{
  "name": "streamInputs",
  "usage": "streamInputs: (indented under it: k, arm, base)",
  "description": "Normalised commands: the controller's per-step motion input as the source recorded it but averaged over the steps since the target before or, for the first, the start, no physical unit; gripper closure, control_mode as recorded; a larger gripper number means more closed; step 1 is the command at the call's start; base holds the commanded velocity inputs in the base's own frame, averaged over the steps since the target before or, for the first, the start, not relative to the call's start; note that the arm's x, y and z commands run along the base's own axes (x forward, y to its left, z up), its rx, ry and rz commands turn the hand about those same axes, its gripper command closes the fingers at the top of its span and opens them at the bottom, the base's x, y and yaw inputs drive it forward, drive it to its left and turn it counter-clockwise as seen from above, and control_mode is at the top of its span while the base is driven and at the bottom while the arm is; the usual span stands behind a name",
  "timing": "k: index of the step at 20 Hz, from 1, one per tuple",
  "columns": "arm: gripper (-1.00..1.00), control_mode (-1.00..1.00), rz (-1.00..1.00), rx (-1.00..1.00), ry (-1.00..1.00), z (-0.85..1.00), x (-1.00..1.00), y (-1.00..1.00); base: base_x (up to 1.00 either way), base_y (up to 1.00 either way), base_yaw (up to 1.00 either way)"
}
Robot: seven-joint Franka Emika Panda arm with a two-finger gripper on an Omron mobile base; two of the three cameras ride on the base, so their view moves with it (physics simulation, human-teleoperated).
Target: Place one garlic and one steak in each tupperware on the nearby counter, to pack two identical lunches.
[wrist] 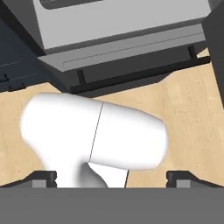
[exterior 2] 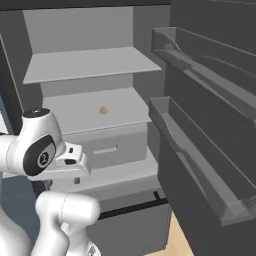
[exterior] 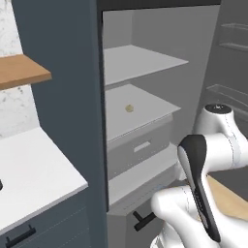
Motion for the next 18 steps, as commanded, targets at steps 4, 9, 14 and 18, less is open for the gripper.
streamInputs:
  k: [4, 9, 14, 18]
  arm:
    - [-1.0, 1.0, 0.0, 0.0, 0.0, 0.0, 0.0, 0.0]
    - [-1.0, -1.0, 0.03, -0.03, -0.13, 0.01, 0.35, 0.07]
    - [-1.0, -1.0, 0.18, -0.06, -0.45, 0.49, 0.66, -0.05]
    - [-1.0, -1.0, 0.04, 0.11, -0.24, 0.78, 0.91, -0.45]
  base:
    - [0.58, -0.04, 0.22]
    - [0.0, 0.0, 0.0]
    - [0.0, 0.0, 0.0]
    - [0.0, 0.0, 0.0]
